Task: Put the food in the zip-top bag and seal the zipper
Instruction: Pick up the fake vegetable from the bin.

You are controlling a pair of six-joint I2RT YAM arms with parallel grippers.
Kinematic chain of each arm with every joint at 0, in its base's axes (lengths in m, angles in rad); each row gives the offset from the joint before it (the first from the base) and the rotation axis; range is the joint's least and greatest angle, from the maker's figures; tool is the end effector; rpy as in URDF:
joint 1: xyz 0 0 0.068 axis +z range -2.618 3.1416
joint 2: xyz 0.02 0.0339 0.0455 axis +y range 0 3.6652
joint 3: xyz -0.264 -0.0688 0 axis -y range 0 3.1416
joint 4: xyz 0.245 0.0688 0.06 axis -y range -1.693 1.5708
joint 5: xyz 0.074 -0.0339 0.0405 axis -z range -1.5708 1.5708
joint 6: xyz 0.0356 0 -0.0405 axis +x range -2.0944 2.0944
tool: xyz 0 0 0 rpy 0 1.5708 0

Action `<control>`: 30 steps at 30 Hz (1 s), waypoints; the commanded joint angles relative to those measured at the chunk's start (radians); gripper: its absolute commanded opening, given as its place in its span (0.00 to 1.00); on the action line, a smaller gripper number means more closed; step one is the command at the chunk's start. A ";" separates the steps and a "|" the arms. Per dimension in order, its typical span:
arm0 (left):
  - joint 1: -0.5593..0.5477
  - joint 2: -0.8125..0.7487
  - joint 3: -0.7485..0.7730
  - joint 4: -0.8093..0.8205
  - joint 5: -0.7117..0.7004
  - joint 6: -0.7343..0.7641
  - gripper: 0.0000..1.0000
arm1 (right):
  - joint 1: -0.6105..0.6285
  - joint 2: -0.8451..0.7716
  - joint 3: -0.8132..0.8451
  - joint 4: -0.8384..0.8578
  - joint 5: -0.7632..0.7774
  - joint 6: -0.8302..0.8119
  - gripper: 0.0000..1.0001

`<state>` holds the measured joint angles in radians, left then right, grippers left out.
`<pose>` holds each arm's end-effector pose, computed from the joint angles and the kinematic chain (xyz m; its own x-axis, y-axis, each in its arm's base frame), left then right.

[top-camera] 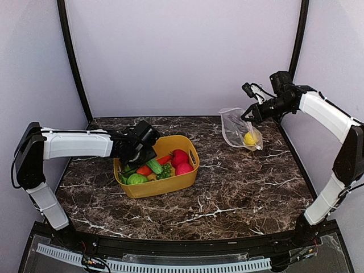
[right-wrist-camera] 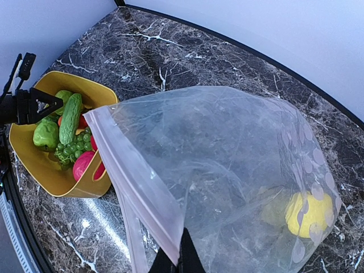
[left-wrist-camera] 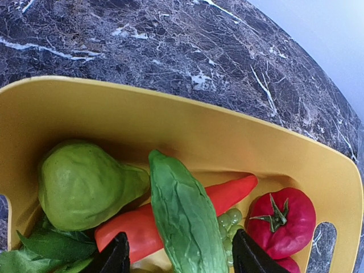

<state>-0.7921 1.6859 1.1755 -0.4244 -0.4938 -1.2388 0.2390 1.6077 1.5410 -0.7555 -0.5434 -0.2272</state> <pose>0.2620 -0.2415 0.2237 -0.5898 -0.5875 -0.5541 -0.3943 0.8083 -0.4373 0.3350 0.1006 0.3443 -0.5709 -0.3375 -0.7484 -0.6909 0.6900 0.2158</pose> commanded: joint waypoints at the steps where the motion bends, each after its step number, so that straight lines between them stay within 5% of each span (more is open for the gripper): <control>1: 0.020 0.037 0.013 0.028 0.040 -0.014 0.61 | 0.008 -0.034 -0.007 0.019 -0.010 -0.001 0.00; 20: 0.050 0.180 0.094 0.086 0.102 0.011 0.54 | 0.008 -0.034 -0.020 0.017 -0.015 -0.006 0.00; 30: 0.050 0.163 0.101 0.095 0.111 0.053 0.37 | 0.009 -0.028 -0.014 0.017 -0.019 -0.004 0.00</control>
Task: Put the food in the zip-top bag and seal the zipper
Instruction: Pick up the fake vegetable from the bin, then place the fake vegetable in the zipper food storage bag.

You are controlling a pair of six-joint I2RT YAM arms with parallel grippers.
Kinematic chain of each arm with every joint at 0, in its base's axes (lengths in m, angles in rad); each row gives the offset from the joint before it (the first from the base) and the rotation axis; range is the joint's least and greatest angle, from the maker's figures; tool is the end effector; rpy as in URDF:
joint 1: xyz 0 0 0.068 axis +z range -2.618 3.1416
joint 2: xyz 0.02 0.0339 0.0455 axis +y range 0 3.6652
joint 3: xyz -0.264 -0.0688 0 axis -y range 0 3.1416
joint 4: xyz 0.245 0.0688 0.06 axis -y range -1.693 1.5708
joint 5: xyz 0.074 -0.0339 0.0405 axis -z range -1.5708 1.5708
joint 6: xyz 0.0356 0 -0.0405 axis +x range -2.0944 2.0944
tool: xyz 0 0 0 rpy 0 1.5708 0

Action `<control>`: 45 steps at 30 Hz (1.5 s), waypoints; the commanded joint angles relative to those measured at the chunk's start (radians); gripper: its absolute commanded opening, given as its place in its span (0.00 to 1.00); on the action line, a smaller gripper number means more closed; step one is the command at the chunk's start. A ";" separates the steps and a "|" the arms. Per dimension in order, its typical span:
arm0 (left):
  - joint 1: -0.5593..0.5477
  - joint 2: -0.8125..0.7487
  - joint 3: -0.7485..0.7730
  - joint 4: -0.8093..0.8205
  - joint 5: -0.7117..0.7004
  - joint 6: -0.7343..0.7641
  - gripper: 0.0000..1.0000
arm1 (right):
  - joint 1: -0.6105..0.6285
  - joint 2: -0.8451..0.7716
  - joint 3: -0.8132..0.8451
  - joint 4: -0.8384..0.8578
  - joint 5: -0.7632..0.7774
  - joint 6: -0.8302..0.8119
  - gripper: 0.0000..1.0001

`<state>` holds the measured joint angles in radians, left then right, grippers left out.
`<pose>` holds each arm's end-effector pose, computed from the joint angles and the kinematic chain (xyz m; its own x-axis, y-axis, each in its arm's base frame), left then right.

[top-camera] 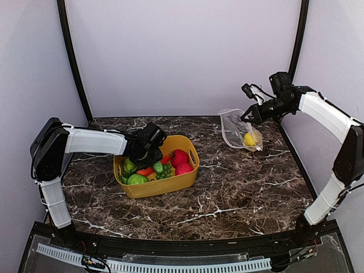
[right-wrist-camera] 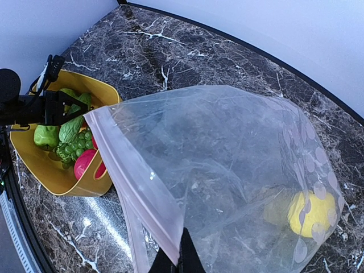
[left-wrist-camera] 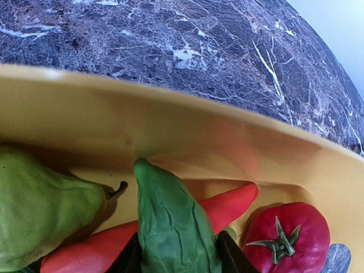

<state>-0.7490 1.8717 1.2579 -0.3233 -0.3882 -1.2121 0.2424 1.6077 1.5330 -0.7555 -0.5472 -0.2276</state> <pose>0.2995 -0.2601 0.1874 -0.6436 -0.5850 -0.4935 -0.3890 0.8053 -0.4474 0.3343 0.1017 0.3418 -0.5749 -0.3406 -0.7440 -0.6934 0.6856 0.2219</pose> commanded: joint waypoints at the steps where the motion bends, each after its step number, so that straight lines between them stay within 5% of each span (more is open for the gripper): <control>1: 0.007 -0.032 0.018 -0.004 0.015 0.031 0.35 | 0.005 -0.029 -0.005 0.016 -0.014 -0.004 0.00; 14: -0.122 -0.189 0.053 0.099 -0.097 0.259 0.29 | 0.014 -0.047 0.021 -0.033 -0.008 -0.017 0.00; 26: -0.257 -0.248 0.027 0.674 -0.011 0.717 0.24 | 0.033 -0.081 0.029 -0.080 -0.006 -0.011 0.00; 36: -0.378 -0.160 0.120 0.999 0.161 0.993 0.25 | 0.033 -0.075 0.089 -0.164 -0.099 0.002 0.00; 45: -0.454 0.054 0.300 1.236 0.141 1.187 0.25 | 0.034 -0.089 0.108 -0.186 -0.147 0.022 0.00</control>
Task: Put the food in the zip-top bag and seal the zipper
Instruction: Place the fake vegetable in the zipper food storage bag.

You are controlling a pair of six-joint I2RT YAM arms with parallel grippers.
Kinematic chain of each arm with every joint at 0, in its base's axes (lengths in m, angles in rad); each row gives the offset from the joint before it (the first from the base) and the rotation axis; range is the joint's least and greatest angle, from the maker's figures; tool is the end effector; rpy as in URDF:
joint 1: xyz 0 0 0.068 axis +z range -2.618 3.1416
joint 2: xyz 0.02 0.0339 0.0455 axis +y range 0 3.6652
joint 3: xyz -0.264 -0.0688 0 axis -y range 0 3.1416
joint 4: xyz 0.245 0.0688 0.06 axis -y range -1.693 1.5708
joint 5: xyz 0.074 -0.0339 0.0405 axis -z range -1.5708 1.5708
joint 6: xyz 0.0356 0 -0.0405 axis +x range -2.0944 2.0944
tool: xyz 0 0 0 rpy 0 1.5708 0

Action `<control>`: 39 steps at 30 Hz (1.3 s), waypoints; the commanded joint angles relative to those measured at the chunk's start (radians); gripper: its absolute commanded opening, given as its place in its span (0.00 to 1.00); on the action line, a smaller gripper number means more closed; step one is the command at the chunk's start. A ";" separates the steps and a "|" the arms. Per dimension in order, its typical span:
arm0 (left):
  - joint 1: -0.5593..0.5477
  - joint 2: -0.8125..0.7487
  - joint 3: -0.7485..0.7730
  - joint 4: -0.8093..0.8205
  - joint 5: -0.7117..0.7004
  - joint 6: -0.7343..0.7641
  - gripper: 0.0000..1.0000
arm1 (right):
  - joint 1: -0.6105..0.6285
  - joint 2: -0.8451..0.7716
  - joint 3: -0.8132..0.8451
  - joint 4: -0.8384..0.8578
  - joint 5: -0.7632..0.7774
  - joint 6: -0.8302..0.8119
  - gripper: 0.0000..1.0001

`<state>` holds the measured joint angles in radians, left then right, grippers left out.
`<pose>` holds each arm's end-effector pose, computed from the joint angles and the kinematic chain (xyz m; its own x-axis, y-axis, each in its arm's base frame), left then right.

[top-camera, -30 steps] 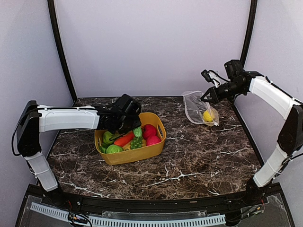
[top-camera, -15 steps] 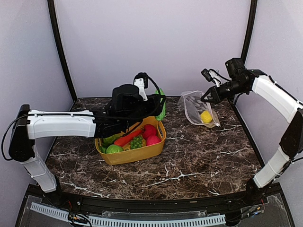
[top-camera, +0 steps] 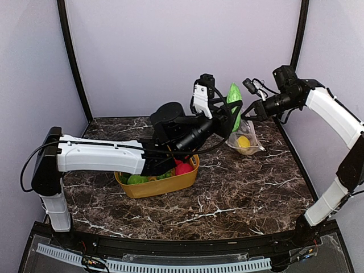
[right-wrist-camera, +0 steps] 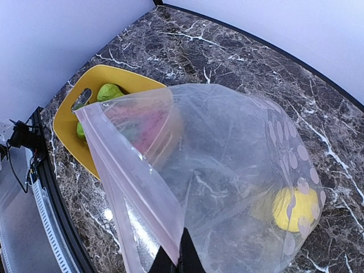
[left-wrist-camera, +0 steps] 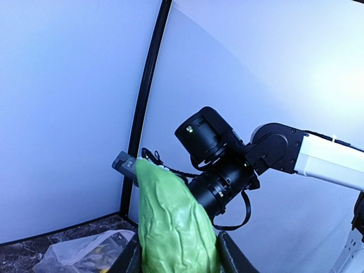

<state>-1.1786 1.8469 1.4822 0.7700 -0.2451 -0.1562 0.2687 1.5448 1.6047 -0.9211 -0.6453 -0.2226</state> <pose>0.1769 -0.4051 0.3790 0.0227 -0.4497 -0.8929 0.8248 0.5132 -0.2375 0.3037 0.1058 0.3743 -0.5831 -0.3435 -0.7362 -0.7368 0.6053 0.3012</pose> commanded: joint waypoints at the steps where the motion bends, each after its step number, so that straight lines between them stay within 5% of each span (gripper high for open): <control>1: -0.032 0.110 0.107 0.150 -0.014 0.141 0.25 | 0.007 -0.029 0.038 -0.023 -0.056 0.018 0.00; 10: -0.046 0.244 0.203 0.279 -0.149 0.314 0.24 | 0.007 -0.058 0.049 -0.050 -0.110 0.035 0.00; 28: -0.046 0.465 0.448 0.319 -0.424 0.319 0.20 | 0.004 -0.081 0.044 -0.053 -0.151 0.044 0.00; 34: -0.046 0.472 0.435 0.337 -0.473 0.318 0.46 | -0.010 -0.076 0.043 -0.048 -0.157 0.055 0.00; 39: -0.046 0.474 0.435 0.338 -0.480 0.315 0.58 | -0.024 -0.066 0.046 -0.042 -0.187 0.066 0.00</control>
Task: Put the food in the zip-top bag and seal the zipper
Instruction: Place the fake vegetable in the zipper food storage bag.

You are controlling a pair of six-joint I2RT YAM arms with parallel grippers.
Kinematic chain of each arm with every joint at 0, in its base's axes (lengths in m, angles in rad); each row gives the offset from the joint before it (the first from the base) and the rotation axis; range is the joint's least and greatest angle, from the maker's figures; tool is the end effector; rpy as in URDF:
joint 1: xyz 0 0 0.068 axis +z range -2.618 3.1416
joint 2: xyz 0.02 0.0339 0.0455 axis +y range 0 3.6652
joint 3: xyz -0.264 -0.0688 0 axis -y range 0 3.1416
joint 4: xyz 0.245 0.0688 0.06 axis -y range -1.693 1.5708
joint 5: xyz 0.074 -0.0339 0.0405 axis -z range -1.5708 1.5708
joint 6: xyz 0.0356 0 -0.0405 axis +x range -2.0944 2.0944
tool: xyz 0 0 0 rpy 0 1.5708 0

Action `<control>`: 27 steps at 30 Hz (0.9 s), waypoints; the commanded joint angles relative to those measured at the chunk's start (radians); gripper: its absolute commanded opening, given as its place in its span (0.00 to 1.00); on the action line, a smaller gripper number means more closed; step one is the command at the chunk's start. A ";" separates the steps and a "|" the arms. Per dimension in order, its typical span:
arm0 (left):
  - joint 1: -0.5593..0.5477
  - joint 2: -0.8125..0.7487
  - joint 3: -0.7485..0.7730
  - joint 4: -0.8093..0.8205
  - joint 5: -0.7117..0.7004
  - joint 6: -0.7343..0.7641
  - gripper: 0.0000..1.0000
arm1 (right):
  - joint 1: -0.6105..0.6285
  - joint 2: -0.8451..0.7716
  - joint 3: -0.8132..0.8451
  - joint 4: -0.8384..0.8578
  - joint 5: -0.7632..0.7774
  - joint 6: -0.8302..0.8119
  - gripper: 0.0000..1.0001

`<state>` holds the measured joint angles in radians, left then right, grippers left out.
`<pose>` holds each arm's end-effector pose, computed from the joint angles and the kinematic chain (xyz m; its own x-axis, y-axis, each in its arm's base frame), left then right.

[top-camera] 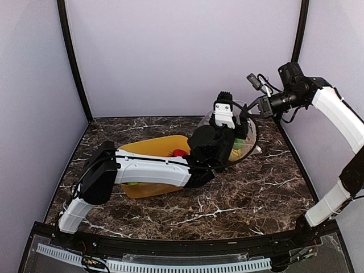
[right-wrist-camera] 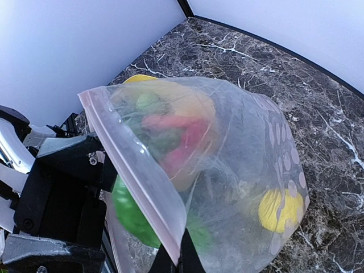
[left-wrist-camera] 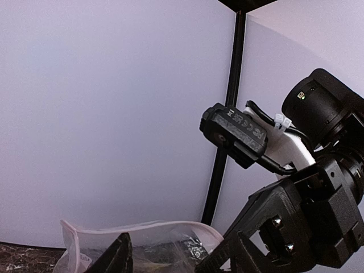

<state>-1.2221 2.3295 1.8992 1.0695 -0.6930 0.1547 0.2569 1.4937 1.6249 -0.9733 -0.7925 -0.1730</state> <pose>0.2027 -0.4910 0.3179 0.2858 -0.4392 -0.8517 0.5099 0.8222 -0.2529 0.2843 0.1009 0.3944 -0.6011 -0.2829 -0.7474 -0.7517 0.5176 0.4087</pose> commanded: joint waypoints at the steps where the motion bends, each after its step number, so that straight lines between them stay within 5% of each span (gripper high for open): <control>1: -0.002 -0.009 0.017 0.038 -0.033 0.006 0.60 | -0.014 -0.014 0.026 0.010 -0.040 0.017 0.00; 14: -0.034 -0.114 -0.032 0.029 0.042 0.103 0.65 | -0.027 0.001 0.009 0.027 -0.032 0.020 0.00; 19: -0.091 -0.217 -0.071 -0.118 -0.169 0.159 0.64 | -0.027 0.004 0.002 0.048 -0.005 0.010 0.00; 23: -0.112 -0.294 -0.145 -0.241 -0.354 0.069 0.58 | -0.023 0.000 -0.005 0.070 0.033 0.003 0.00; 27: -0.111 -0.369 -0.204 -0.474 -0.383 -0.168 0.47 | -0.010 0.002 0.007 0.074 0.058 -0.003 0.00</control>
<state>-1.3445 2.0541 1.7462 0.8303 -0.9558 0.1879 0.2356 1.4940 1.6249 -0.9344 -0.7727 -0.1623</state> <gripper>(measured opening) 0.510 0.004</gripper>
